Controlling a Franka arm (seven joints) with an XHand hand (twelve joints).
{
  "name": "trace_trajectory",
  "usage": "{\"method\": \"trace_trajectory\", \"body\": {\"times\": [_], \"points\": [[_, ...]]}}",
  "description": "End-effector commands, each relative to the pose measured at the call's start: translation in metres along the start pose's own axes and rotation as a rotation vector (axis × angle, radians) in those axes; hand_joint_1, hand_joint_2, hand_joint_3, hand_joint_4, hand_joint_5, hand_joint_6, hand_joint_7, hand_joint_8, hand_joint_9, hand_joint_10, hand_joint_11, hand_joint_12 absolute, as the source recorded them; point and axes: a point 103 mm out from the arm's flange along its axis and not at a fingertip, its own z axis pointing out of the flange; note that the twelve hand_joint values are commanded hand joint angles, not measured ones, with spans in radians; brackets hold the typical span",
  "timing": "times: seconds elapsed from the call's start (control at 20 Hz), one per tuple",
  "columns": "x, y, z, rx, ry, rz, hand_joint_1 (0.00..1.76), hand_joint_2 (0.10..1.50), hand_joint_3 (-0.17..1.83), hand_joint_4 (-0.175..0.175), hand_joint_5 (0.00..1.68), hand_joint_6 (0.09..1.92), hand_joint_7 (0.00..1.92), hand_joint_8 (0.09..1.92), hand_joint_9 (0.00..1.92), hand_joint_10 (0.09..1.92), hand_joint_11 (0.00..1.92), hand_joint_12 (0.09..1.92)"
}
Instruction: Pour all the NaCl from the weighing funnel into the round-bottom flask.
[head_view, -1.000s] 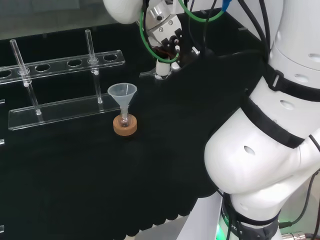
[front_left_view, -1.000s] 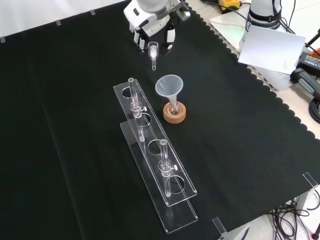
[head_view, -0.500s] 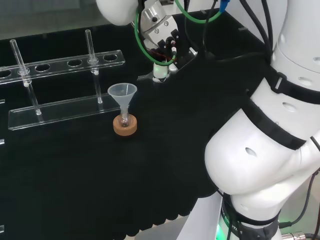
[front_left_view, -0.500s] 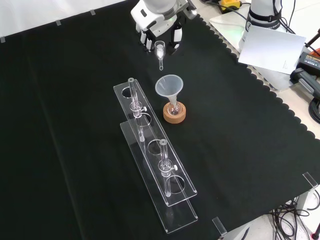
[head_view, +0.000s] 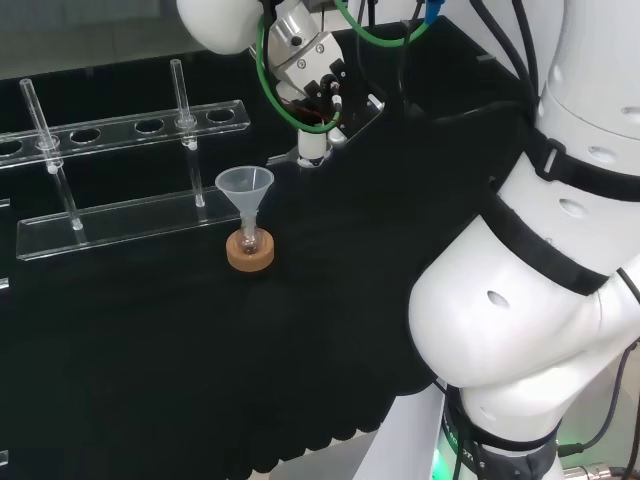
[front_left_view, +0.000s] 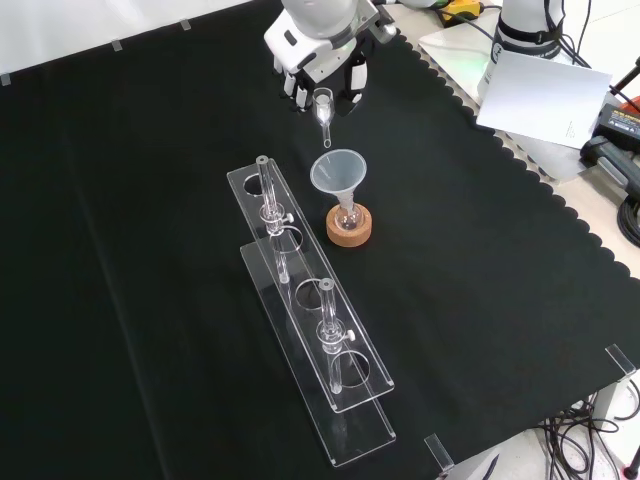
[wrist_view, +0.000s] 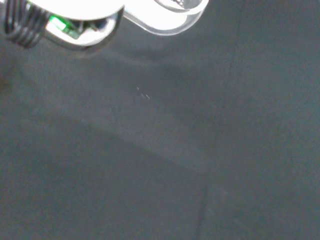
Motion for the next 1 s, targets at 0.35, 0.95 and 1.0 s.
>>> {"method": "trace_trajectory", "body": {"times": [0.35,0.95,1.0], "points": [[0.013,0.008,-0.01,0.029,-0.153,-0.029,1.16,0.63,0.58,0.175,1.52,0.16,1.08,0.47,1.41,0.09,1.16,0.81],[0.021,0.008,-0.024,0.015,-0.188,-0.047,1.16,0.63,0.58,0.175,1.52,0.15,1.07,0.48,1.41,0.09,1.17,0.81],[0.022,0.007,-0.026,0.012,-0.204,-0.047,1.16,0.63,0.58,0.175,1.52,0.15,1.07,0.48,1.41,0.09,1.17,0.81]]}}
